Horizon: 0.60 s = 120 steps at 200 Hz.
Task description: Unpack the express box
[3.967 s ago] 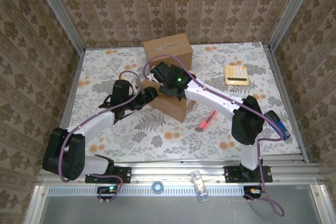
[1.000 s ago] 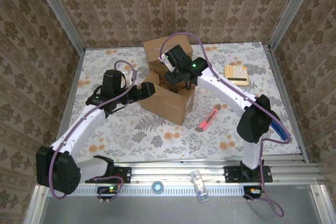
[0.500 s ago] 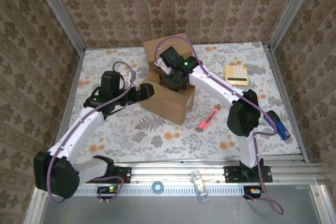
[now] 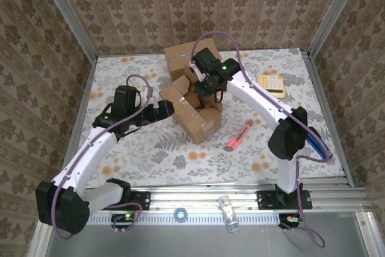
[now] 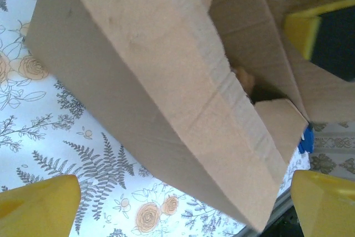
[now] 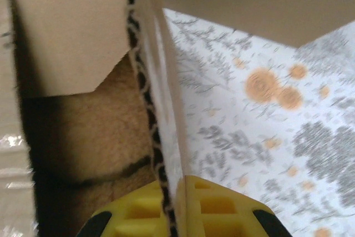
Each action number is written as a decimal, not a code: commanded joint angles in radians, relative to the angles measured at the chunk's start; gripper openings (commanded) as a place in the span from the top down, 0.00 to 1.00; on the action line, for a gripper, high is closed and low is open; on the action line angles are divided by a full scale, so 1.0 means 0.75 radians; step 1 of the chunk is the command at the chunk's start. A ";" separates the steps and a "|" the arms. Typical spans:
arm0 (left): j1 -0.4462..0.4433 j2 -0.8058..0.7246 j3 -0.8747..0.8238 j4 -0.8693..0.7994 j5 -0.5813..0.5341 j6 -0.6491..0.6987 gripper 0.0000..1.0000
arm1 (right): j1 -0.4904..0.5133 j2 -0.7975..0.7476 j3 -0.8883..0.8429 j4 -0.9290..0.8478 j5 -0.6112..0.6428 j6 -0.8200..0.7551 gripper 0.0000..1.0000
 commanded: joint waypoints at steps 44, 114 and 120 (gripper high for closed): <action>0.008 0.125 -0.184 0.380 0.070 -0.093 0.05 | -0.059 -0.330 -0.530 0.380 -0.431 0.606 1.00; -0.016 0.071 0.005 0.201 0.025 0.063 0.04 | -0.122 -0.540 -1.110 1.098 -0.665 1.059 1.00; -0.028 0.065 0.056 0.110 -0.031 0.110 0.04 | -0.121 -0.552 -1.136 1.136 -0.668 1.084 1.00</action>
